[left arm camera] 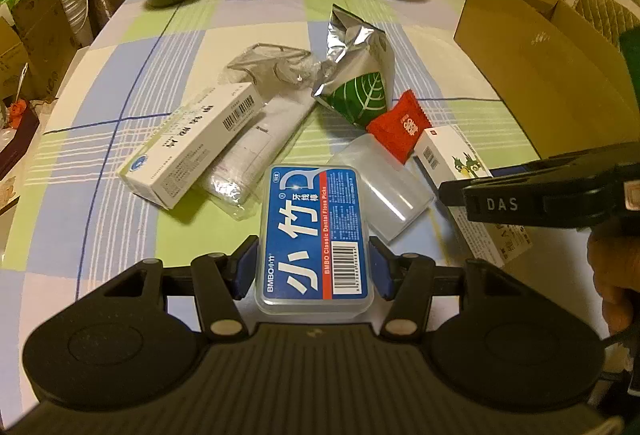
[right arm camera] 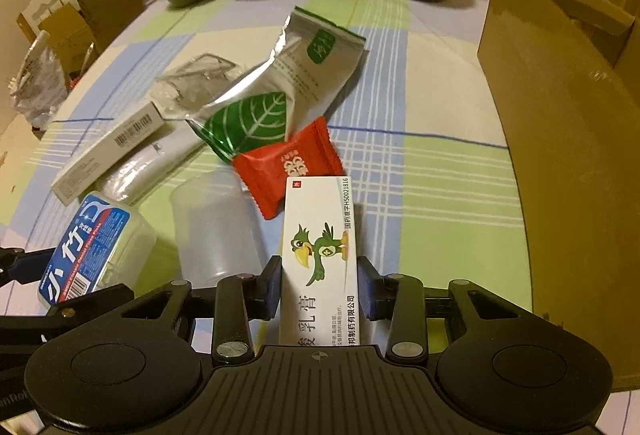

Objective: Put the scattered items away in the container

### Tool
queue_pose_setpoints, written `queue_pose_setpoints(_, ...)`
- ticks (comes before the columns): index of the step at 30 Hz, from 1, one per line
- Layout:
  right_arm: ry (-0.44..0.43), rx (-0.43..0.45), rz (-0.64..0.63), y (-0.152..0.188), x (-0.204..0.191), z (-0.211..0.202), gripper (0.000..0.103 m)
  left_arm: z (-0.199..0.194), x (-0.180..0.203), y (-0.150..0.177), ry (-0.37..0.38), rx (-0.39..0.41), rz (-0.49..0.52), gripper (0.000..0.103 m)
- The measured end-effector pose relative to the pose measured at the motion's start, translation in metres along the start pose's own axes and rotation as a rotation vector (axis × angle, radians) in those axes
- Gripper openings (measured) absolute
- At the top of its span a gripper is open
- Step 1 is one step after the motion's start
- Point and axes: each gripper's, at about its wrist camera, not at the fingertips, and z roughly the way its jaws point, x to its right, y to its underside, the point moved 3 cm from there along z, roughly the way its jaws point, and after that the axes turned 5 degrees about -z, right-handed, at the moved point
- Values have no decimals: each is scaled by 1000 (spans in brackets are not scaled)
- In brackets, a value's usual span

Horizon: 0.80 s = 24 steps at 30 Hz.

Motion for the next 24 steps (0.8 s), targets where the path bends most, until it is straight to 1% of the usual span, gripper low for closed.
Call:
queue_pose_setpoints(5, -16, 30, 0, 3, -4, -13, 41, -15, -3, 1, -5, 8, -15, 52)
queue_pose_setpoints(9, -28, 42, 10, 12, -5, -27, 41, -28, -5, 4, -9, 9, -27, 52)
queue_pose_setpoints(18, -30, 89, 41, 26, -2, -62, 41, -56, 1, 20, -14, 5, -40, 52)
queue_pose_setpoints(24, -45, 117, 32, 34, -8, -85, 41, -75, 6, 28, -21, 9, -42, 52)
